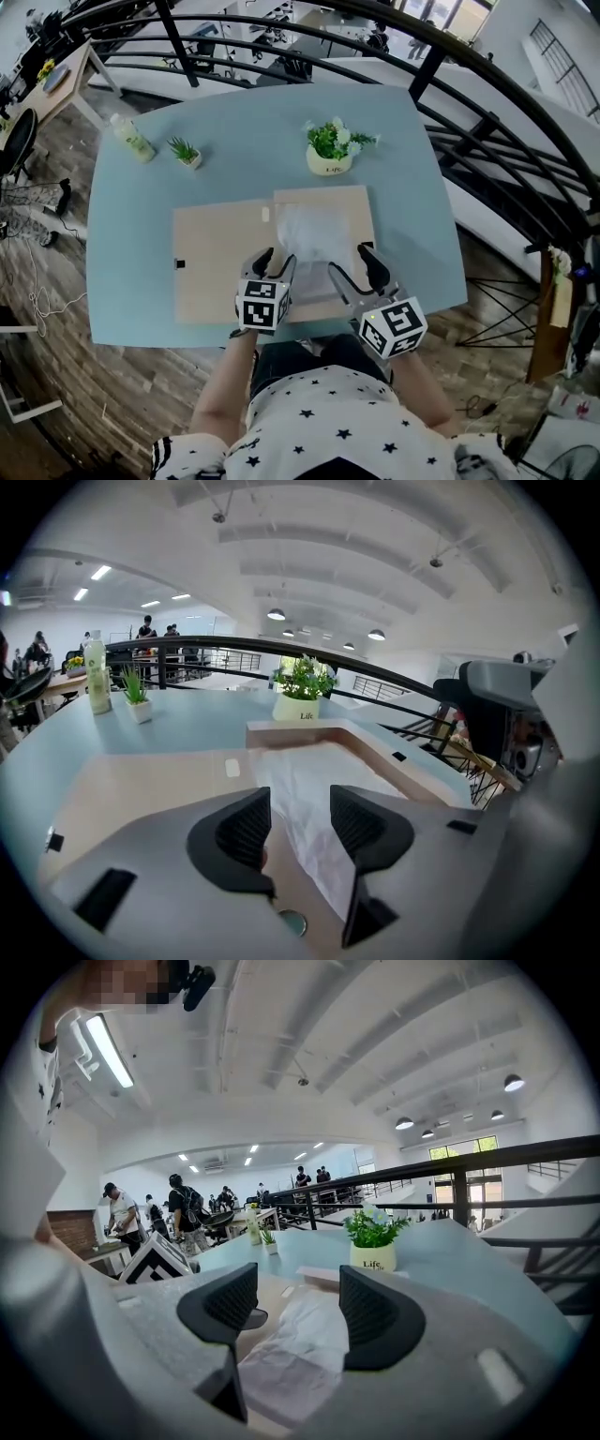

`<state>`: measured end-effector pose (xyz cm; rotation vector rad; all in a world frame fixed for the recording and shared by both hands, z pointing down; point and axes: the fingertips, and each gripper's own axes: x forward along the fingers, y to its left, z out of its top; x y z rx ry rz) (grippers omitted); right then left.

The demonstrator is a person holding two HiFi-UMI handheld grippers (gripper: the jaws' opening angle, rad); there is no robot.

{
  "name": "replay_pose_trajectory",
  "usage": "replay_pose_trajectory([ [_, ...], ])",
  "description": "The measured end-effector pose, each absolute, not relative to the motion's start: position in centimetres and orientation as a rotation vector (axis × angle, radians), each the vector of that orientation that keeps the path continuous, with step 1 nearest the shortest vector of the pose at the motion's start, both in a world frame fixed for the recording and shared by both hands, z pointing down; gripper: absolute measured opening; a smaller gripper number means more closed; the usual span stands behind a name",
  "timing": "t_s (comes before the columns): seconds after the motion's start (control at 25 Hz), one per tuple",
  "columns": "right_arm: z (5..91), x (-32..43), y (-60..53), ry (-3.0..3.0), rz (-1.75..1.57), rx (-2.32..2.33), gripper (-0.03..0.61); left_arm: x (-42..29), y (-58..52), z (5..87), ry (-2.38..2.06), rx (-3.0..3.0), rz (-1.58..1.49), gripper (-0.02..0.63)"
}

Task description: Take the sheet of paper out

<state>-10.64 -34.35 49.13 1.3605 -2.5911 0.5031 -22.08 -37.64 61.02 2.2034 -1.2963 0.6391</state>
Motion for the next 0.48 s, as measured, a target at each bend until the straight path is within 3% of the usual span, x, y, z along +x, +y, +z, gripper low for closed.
replay_pose_trajectory([
  [0.48,50.2,-10.5,-35.1,-2.565,0.548,1.381,0.259,-21.7,-38.4,65.3,-1.192,2.119,0.852,0.18],
])
